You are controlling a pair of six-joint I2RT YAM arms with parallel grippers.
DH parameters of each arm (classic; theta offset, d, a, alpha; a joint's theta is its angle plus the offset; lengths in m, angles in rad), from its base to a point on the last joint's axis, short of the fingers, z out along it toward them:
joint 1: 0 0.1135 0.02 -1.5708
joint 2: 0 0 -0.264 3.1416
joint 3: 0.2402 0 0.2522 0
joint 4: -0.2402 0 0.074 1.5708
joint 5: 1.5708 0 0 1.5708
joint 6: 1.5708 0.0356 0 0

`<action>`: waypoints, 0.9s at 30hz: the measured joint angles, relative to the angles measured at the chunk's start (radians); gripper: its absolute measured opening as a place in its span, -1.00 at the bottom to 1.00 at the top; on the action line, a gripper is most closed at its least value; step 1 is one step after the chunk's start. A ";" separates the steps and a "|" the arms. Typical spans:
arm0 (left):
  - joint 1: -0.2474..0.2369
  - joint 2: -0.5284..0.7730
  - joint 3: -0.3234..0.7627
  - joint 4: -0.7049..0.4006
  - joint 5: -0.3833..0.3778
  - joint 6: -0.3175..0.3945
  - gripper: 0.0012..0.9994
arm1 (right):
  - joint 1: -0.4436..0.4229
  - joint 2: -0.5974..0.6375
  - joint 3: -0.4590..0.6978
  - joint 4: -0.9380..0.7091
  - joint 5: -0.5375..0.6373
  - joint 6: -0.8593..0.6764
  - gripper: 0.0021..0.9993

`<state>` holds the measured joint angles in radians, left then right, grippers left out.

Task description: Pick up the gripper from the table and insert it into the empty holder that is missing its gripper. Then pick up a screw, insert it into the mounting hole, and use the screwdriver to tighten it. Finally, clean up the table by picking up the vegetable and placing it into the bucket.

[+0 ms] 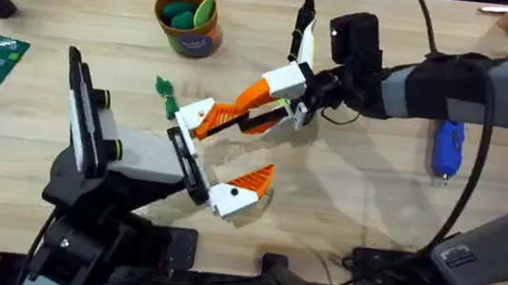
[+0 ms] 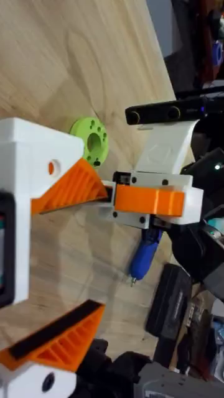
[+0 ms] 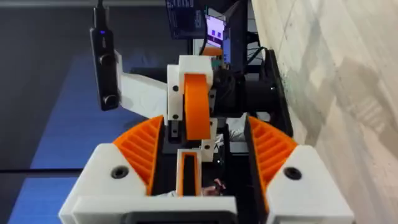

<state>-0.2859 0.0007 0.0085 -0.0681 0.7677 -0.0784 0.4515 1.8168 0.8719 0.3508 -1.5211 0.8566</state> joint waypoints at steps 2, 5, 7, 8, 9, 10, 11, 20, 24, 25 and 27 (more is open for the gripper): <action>0.000 0.000 0.000 0.000 0.000 0.000 0.97 | 0.000 0.000 0.000 0.001 0.000 -0.009 0.27; 0.000 0.000 0.000 0.000 0.000 0.000 0.97 | 0.002 0.000 0.000 0.001 0.001 -0.020 -0.21; 0.000 0.000 0.000 0.000 0.000 0.000 0.97 | 0.005 0.000 0.000 0.001 0.001 -0.020 -0.48; 0.000 0.000 0.000 0.000 0.000 -0.001 0.97 | 0.008 0.000 0.000 0.002 0.000 -0.023 -0.62; 0.000 0.000 0.000 -0.001 -0.001 -0.002 0.97 | 0.011 0.000 0.000 0.004 -0.002 -0.021 -0.82; 0.000 0.000 0.000 -0.001 -0.002 -0.002 0.97 | 0.013 -0.003 0.000 0.005 -0.002 -0.023 -0.93; 0.000 0.000 0.000 -0.001 -0.002 -0.001 0.97 | 0.015 -0.005 0.000 0.005 -0.001 -0.020 -0.96; 0.000 0.000 0.000 -0.001 -0.013 -0.004 0.97 | 0.021 -0.007 0.000 0.006 0.019 0.005 -0.96; 0.001 0.000 0.000 -0.001 -0.022 -0.008 0.97 | 0.022 -0.010 0.000 0.008 0.038 0.032 -0.96; 0.001 0.000 0.000 -0.001 -0.024 -0.008 0.97 | 0.022 -0.011 0.000 0.008 0.044 0.038 -0.96; 0.002 0.000 0.000 -0.001 -0.029 -0.009 0.97 | 0.024 -0.015 0.000 0.009 0.058 0.053 -0.97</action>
<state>-0.2839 0.0010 0.0082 -0.0692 0.7391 -0.0872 0.4752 1.8018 0.8719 0.3599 -1.4628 0.9092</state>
